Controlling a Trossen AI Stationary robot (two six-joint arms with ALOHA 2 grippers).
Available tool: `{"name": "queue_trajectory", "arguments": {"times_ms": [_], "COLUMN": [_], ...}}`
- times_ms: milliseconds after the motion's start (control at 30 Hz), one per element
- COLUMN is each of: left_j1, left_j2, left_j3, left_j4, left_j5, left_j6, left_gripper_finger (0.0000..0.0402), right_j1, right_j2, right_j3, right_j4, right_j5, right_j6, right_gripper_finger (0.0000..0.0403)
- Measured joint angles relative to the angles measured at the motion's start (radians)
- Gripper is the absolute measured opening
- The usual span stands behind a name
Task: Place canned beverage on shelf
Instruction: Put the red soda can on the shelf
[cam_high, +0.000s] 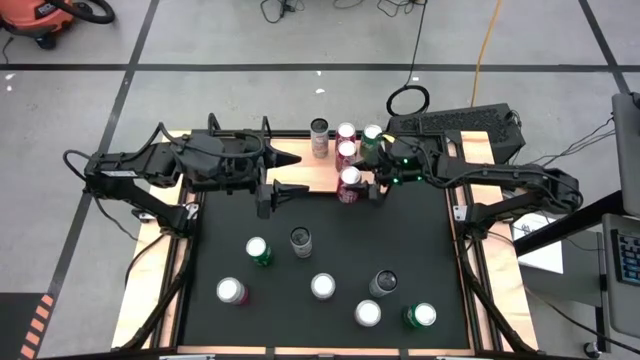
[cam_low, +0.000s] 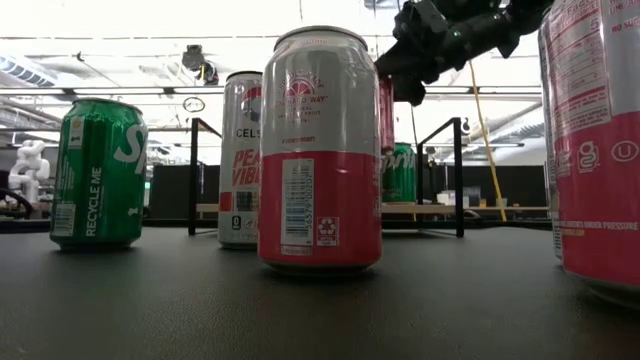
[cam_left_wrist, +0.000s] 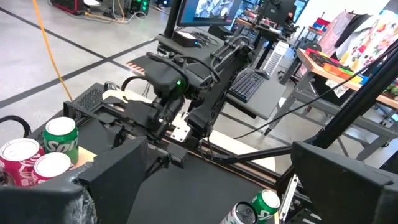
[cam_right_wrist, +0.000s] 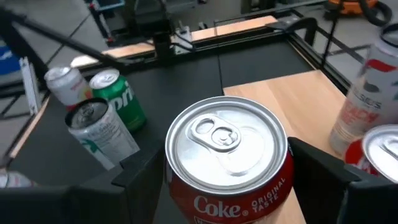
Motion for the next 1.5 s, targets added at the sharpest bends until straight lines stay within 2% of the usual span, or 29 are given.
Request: {"name": "queue_trajectory", "arguments": {"times_ms": [133,433,1500], "left_j1": [0.000,0.000,0.001], "left_j2": [0.000,0.000,0.001], "left_j3": [0.000,0.000,0.000], "left_j4": [0.000,0.000,-0.001], "left_j5": [0.000,0.000,0.000], "left_j6": [0.005,0.006,0.030], "left_gripper_finger": [0.0397,0.0397,0.0397], "right_j1": [-0.033,-0.087,-0.111], "right_j2": [0.016,0.108,0.201], "right_j3": [0.000,0.000,0.000], "right_j4": [-0.012,0.002,0.060], "right_j5": [-0.048,-0.107,-0.097], "right_j6": [-0.058,-0.074,-0.124], "right_gripper_finger": [0.0265,0.0265,0.0265]}}
